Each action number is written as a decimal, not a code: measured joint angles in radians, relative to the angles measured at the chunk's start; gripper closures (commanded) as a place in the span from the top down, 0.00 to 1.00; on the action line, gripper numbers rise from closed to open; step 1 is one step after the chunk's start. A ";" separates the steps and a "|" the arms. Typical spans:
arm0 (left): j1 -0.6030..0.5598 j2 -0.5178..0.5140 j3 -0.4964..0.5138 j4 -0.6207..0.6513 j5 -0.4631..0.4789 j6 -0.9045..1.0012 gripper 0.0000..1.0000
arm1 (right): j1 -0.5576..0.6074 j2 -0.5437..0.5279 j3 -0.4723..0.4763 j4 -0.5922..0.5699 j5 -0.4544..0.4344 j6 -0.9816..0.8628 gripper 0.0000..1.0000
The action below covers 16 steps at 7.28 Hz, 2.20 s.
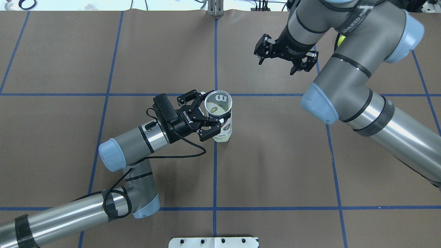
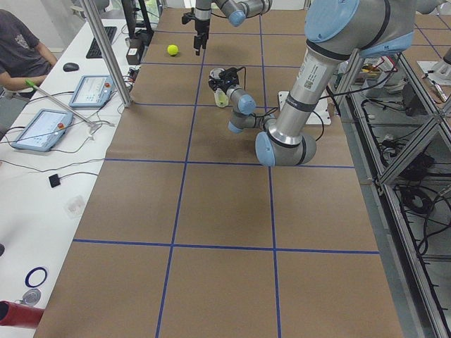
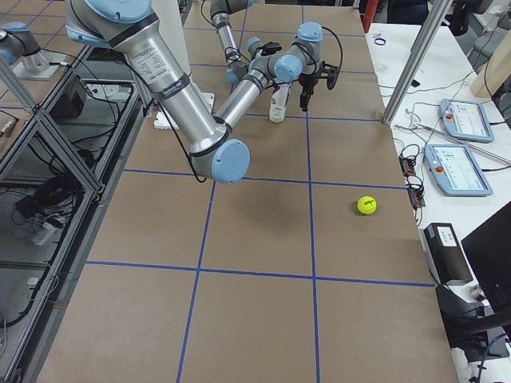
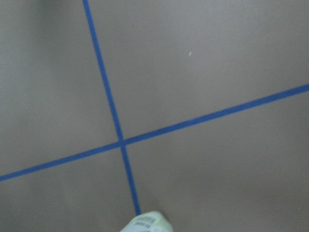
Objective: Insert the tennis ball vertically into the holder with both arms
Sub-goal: 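Move the right gripper to the other yellow ball and grasp it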
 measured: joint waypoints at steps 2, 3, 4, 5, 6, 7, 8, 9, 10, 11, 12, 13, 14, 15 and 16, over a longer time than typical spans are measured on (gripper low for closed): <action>0.004 0.000 0.000 -0.001 0.000 0.000 0.88 | 0.105 -0.010 -0.185 0.127 0.045 -0.058 0.99; 0.004 -0.001 -0.001 -0.002 0.000 0.000 0.88 | 0.147 -0.006 -0.286 0.194 0.061 -0.062 0.99; 0.005 -0.001 -0.002 -0.002 0.000 -0.001 0.88 | 0.181 0.003 -0.375 0.231 0.069 -0.065 0.99; 0.005 -0.001 -0.003 -0.002 0.000 -0.001 0.88 | 0.208 0.013 -0.446 0.253 0.068 -0.072 0.99; 0.005 -0.001 -0.003 -0.002 0.000 -0.001 0.88 | 0.228 0.015 -0.512 0.297 0.044 -0.091 0.99; 0.005 -0.001 -0.004 -0.002 0.000 0.000 0.88 | 0.236 0.015 -0.583 0.365 -0.010 -0.142 0.99; 0.005 -0.001 -0.004 -0.002 0.000 0.000 0.89 | 0.240 0.016 -0.644 0.415 -0.069 -0.211 0.99; 0.006 -0.002 -0.004 -0.001 0.000 0.000 0.91 | 0.240 0.018 -0.690 0.457 -0.127 -0.254 0.99; 0.006 -0.002 -0.005 -0.001 0.000 0.000 0.91 | 0.237 0.020 -0.738 0.523 -0.168 -0.253 0.99; 0.006 -0.002 -0.006 -0.001 0.000 0.000 0.91 | 0.228 0.026 -0.785 0.597 -0.197 -0.216 0.99; 0.005 -0.002 -0.006 -0.002 0.000 0.000 0.91 | 0.211 0.035 -0.812 0.639 -0.222 -0.178 0.99; 0.006 -0.002 -0.006 -0.002 0.000 0.000 0.91 | 0.193 0.039 -0.824 0.658 -0.247 -0.155 0.99; 0.006 -0.002 -0.006 -0.002 0.000 0.000 0.92 | 0.180 0.040 -0.833 0.664 -0.268 -0.146 0.99; 0.006 -0.002 -0.007 -0.002 0.000 0.000 0.92 | 0.173 0.039 -0.842 0.667 -0.278 -0.143 0.99; 0.006 -0.001 -0.007 -0.003 0.000 -0.001 0.92 | 0.168 0.039 -0.849 0.667 -0.282 -0.142 0.99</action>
